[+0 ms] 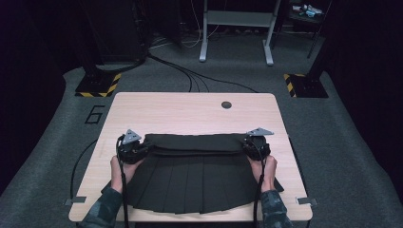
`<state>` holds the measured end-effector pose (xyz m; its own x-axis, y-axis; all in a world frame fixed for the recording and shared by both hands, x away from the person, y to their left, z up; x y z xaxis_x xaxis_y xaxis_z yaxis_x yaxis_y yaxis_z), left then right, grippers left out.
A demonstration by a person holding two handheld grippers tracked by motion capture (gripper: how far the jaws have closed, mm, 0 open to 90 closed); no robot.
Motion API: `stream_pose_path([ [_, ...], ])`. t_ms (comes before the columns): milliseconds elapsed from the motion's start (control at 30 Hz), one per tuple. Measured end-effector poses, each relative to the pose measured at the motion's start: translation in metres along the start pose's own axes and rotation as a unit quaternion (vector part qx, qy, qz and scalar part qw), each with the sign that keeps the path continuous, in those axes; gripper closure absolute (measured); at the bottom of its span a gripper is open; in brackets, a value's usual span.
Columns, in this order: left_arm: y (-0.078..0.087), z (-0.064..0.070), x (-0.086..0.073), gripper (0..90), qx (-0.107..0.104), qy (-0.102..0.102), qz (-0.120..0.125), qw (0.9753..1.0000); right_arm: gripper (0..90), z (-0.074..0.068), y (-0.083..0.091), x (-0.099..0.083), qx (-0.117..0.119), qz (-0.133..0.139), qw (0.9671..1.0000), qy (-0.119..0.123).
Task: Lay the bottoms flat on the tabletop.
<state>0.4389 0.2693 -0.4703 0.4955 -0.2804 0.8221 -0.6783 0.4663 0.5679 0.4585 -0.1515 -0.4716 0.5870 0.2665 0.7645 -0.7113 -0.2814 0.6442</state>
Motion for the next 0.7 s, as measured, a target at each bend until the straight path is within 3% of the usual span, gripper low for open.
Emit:
stream_pose_path([
  [267,-0.006,-0.009,0.02,83.0,0.008,-0.002,0.002,1.0,86.9,0.004,-0.004,0.02,-0.005,0.003,1.0,0.004],
  [500,-0.022,-0.024,0.046,83.0,0.023,-0.004,-0.005,0.9997,86.9,0.011,-0.018,0.051,-0.012,-0.011,0.9999,0.006],
  [600,-0.036,-0.035,0.061,82.9,0.035,0.006,-0.008,0.9993,86.9,0.016,-0.031,0.071,-0.011,-0.02,0.9997,-0.004],
  [700,-0.055,-0.052,0.079,80.4,0.05,0.044,-0.019,0.9976,85.7,0.023,-0.048,0.093,-0.012,-0.026,0.9995,-0.014],
])
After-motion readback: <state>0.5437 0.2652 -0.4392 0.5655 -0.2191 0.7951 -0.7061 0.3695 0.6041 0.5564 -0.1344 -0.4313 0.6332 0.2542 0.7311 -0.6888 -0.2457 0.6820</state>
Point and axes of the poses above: each handheld gripper's, and its own axes: y roughly backward along the jaws, x roughly out of its top, z roughly to its right, the point moved 2 cm from there along -y, roughly forward along the jaws
